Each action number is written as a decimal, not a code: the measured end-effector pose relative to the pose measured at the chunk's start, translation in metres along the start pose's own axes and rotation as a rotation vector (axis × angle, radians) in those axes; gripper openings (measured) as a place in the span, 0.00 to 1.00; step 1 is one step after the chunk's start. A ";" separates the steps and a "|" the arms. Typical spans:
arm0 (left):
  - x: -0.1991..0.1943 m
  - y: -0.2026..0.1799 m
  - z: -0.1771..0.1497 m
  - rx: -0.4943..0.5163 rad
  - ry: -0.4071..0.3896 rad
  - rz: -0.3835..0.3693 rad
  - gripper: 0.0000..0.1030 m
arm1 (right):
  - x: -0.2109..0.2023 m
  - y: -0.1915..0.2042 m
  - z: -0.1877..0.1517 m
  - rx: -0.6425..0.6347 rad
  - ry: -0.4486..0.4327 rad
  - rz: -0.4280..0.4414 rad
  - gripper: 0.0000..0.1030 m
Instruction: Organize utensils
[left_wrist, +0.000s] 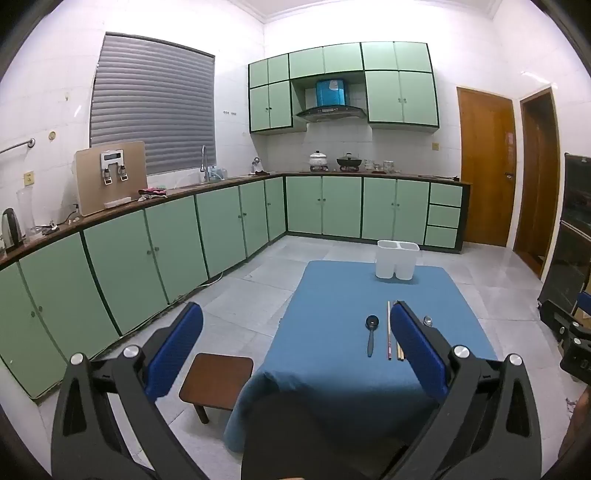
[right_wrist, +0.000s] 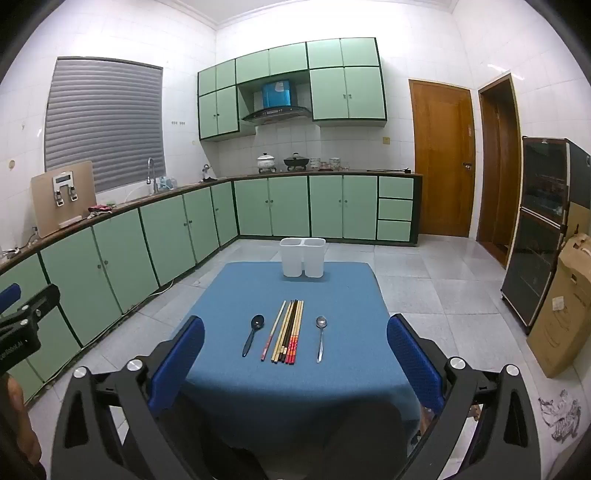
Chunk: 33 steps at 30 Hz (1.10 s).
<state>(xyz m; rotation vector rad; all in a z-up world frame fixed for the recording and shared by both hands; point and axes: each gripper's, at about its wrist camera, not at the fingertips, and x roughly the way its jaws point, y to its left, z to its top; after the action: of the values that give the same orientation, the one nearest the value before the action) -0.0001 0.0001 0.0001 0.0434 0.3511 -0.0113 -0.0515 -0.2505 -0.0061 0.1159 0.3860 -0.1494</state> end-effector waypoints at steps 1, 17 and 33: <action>0.000 0.000 0.000 0.000 0.001 -0.003 0.95 | 0.000 0.000 0.000 0.001 -0.001 0.000 0.94; -0.001 0.004 0.001 0.007 -0.012 -0.001 0.95 | -0.005 -0.001 0.003 -0.005 -0.022 -0.017 0.94; 0.000 -0.004 -0.003 0.014 -0.003 -0.013 0.95 | -0.010 -0.001 0.004 -0.010 -0.035 -0.030 0.94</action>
<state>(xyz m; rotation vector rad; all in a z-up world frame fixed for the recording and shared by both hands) -0.0015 -0.0039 -0.0033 0.0554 0.3486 -0.0264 -0.0589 -0.2509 0.0014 0.0970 0.3532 -0.1789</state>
